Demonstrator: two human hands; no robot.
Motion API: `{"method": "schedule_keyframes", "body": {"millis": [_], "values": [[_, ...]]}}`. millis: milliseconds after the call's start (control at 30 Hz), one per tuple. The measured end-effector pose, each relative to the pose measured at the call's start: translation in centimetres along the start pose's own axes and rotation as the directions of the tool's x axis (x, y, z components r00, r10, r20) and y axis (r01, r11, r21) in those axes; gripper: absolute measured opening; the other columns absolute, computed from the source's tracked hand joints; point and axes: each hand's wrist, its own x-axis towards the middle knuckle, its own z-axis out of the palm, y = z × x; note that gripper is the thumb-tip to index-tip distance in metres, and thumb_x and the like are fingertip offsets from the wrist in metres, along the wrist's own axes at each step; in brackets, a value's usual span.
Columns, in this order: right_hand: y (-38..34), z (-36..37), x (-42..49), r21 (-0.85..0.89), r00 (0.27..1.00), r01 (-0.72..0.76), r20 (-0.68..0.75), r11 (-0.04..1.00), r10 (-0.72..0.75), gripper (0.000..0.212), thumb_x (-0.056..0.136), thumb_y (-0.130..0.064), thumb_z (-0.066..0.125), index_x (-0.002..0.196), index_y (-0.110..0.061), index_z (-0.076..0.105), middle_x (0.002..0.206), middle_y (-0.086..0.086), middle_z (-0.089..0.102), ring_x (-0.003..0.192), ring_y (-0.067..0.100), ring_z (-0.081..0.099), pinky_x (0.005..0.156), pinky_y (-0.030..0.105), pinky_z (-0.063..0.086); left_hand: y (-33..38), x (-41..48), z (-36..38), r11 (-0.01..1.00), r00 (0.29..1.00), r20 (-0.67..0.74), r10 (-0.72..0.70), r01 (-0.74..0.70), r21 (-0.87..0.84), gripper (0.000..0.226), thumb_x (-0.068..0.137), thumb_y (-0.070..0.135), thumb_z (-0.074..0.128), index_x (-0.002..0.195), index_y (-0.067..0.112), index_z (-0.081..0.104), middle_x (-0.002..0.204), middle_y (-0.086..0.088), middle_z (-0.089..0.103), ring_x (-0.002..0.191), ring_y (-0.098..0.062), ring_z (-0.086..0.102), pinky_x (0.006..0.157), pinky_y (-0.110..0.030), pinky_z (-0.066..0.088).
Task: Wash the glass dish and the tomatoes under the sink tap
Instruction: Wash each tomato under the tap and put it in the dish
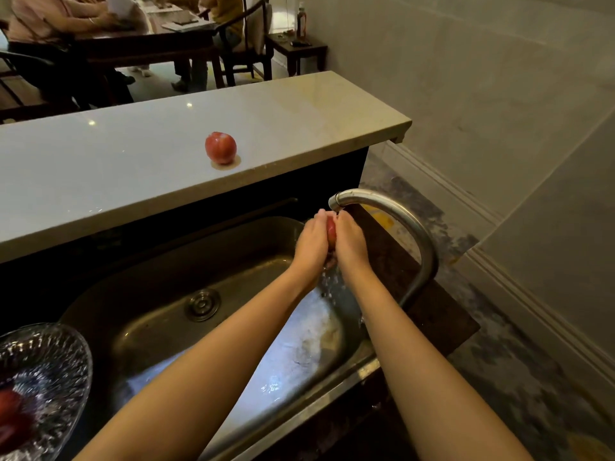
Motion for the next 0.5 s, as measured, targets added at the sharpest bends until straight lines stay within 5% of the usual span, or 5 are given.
{"method": "schedule_keyframes", "body": {"millis": [100, 200, 267, 367, 500], "values": [[1.3, -0.3, -0.5, -0.125, 0.969, 0.189, 0.183, 0.974, -0.165, 0.023, 0.097, -0.040, 0.036, 0.099, -0.026, 0.053, 0.091, -0.010, 0.060, 0.080, -0.005, 0.060, 0.061, 0.012, 0.048, 0.9, 0.6, -0.6, 0.991, 0.994, 0.001, -0.110, 0.109, -0.071, 0.047, 0.097, 0.047, 0.028, 0.079, 0.024, 0.064, 0.065, -0.004, 0.060, 0.057, -0.016, 0.055, 0.052, -0.027, 0.046], [1.1, -0.5, 0.2, -0.150, 0.986, 0.156, 0.078, 0.976, -0.145, 0.023, 0.096, -0.036, 0.039, 0.092, -0.023, 0.058, 0.084, -0.005, 0.062, 0.075, 0.004, 0.062, 0.059, 0.018, 0.050, 1.3, 0.2, -0.2, 0.993, 0.992, 0.041, -0.117, 0.117, 0.016, 0.045, 0.098, 0.045, 0.027, 0.078, 0.020, 0.059, 0.058, -0.004, 0.051, 0.046, -0.013, 0.047, 0.040, -0.021, 0.037], [0.5, -0.4, 0.7, 0.030, 0.992, -0.081, -0.094, 0.996, 0.084, 0.027, 0.093, -0.031, 0.042, 0.085, -0.016, 0.063, 0.080, 0.002, 0.063, 0.076, 0.018, 0.061, 0.061, 0.030, 0.049, 0.8, -0.2, 0.6, 0.992, 0.998, 0.055, -0.044, 0.037, 0.119, 0.042, 0.099, 0.045, 0.027, 0.092, 0.019, 0.059, 0.078, -0.006, 0.062, 0.068, -0.015, 0.060, 0.055, -0.024, 0.048], [0.0, -0.2, 0.6, 0.212, 0.966, -0.200, -0.122, 0.956, 0.229, 0.029, 0.092, -0.026, 0.045, 0.080, -0.009, 0.065, 0.081, 0.011, 0.065, 0.086, 0.029, 0.063, 0.076, 0.041, 0.052, -0.2, -0.7, 0.9, 0.987, 0.992, 0.112, 0.054, -0.070, 0.147, 0.044, 0.098, 0.042, 0.029, 0.128, 0.013, 0.043, 0.108, -0.004, 0.060, 0.099, -0.014, 0.060, 0.076, -0.025, 0.050], [0.4, 0.0, -0.3, -0.025, 0.995, 0.019, -0.098, 1.000, -0.021, 0.027, 0.096, -0.035, 0.034, 0.091, -0.025, 0.059, 0.090, 0.000, 0.064, 0.088, 0.016, 0.062, 0.083, 0.039, 0.050, 0.6, -0.1, 0.4, 0.968, 0.982, 0.055, 0.180, -0.187, 0.168, 0.032, 0.101, 0.033, 0.029, 0.108, 0.013, 0.053, 0.087, 0.007, 0.056, 0.080, 0.000, 0.053, 0.065, -0.016, 0.043]]}}
